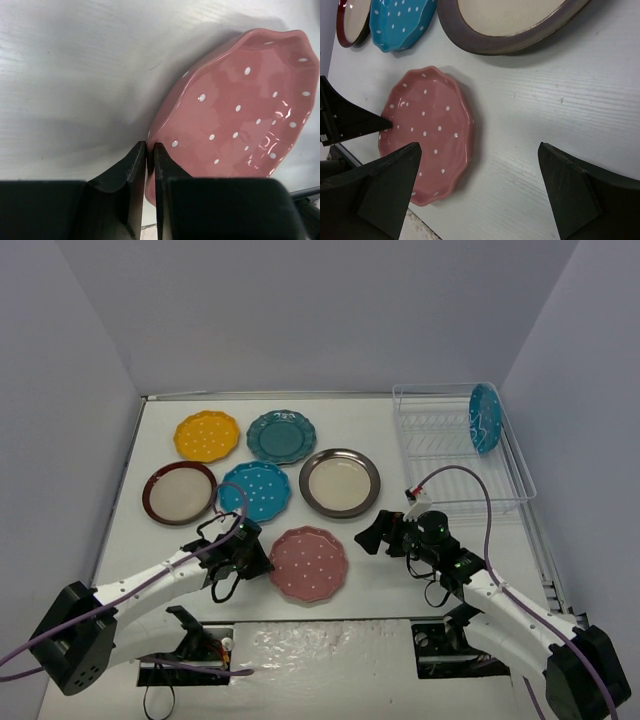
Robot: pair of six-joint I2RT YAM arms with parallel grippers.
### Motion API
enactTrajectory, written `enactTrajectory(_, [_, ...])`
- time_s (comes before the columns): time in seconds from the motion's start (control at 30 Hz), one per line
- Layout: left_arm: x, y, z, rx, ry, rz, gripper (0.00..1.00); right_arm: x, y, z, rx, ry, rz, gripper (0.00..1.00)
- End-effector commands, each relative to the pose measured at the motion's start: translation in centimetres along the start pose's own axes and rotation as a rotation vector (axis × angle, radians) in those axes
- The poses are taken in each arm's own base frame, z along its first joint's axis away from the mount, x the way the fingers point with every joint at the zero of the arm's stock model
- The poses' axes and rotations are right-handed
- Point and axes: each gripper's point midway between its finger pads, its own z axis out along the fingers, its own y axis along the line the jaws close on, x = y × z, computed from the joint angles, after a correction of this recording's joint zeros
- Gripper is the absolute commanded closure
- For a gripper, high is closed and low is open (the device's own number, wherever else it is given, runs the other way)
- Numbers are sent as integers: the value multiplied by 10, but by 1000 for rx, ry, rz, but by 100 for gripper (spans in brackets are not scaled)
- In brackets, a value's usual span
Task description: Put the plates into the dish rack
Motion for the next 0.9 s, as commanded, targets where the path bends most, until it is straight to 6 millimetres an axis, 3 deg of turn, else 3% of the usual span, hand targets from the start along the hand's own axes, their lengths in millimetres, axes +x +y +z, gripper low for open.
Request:
enactTrajectory(0.0, [-25,-66,-22,238,-74,-61,100,-3,22,9,-106,-11,43,0])
enactTrajectory(0.27, [-32,-79,-33,319,-97,-168,100,19,19,21,-127,67,109,0])
enactTrajectory(0.87, [-44,-108,-47,526,-114,-368,100,41,20,38,-165,149,164,0])
